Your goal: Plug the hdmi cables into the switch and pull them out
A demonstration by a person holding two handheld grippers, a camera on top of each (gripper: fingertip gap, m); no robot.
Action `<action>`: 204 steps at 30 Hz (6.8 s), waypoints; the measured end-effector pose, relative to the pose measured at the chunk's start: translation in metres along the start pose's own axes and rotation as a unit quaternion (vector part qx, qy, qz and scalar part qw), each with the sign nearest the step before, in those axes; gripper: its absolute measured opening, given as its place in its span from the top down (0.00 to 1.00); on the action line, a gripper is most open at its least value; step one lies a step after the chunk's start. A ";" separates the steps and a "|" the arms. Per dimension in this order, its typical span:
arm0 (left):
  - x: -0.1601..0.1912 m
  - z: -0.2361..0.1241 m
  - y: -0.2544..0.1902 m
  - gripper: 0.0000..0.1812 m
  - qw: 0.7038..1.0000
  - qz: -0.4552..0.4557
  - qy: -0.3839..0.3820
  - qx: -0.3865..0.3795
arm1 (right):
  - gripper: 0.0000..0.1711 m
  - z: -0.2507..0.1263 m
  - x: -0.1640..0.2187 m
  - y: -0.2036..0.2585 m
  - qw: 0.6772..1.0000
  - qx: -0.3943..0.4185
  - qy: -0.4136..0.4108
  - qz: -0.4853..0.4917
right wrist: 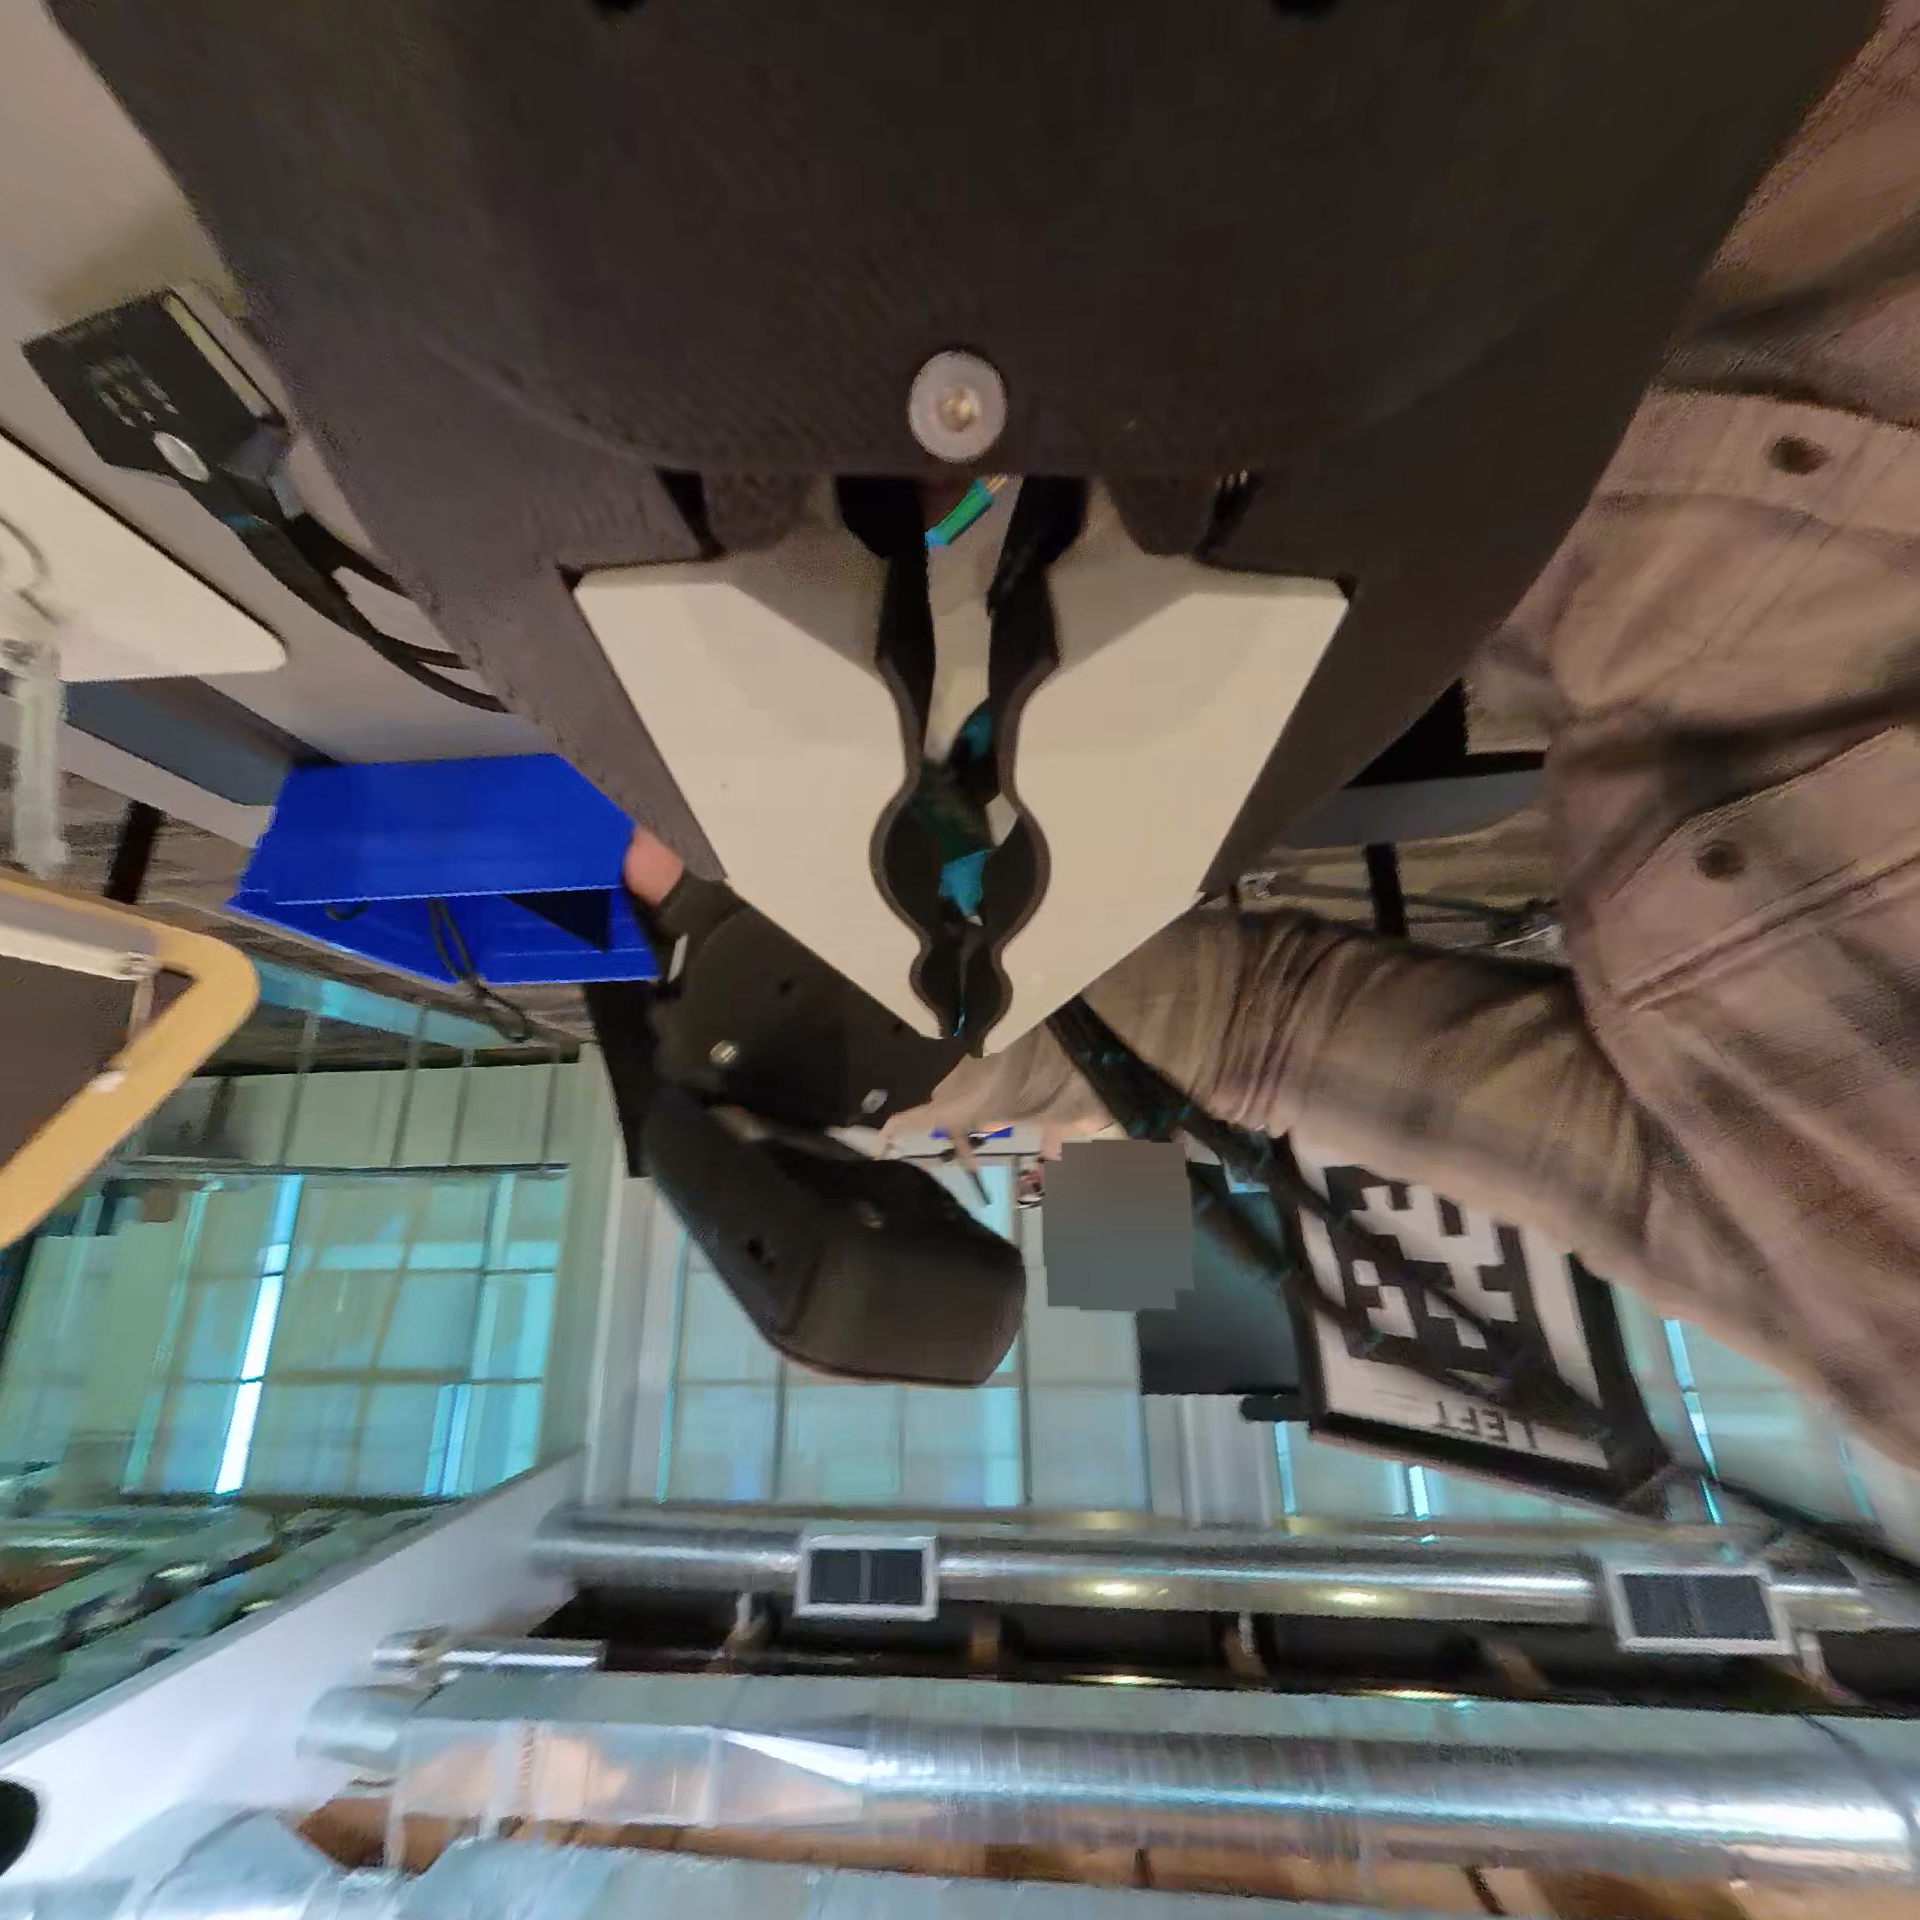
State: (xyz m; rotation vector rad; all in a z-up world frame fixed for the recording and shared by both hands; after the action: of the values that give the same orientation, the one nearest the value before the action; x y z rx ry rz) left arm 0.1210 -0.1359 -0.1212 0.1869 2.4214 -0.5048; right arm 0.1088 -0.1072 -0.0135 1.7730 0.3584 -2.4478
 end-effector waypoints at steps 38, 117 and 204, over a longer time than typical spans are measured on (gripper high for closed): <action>-0.077 -0.028 -0.034 0.61 0.884 -0.011 -0.447 -0.138 | 1.00 -0.012 0.040 -0.058 0.953 0.213 0.183 -0.114; -0.055 0.010 -0.015 0.70 0.959 0.120 -0.170 -0.190 | 1.00 -0.021 0.030 -0.048 0.984 0.141 0.109 0.002; 0.137 -0.039 0.093 0.74 0.796 -0.158 0.029 -0.583 | 0.93 -0.026 0.176 -0.065 0.745 0.149 0.513 -0.401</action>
State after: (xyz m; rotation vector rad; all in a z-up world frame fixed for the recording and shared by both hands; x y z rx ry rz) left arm 0.0153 -0.0343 -0.2078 -0.7456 2.3722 0.9177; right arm 0.0628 -0.0281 -0.1791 3.6045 1.0114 -1.5075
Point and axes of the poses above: each gripper's, where its closed fingertips meet, z out along the fingers, x out of its underside, y = z × x across the jaws, the point moved 1 cm from there along -z, back along the fingers, and after that the axes turned 9 degrees about -z, right-handed, at the moved point
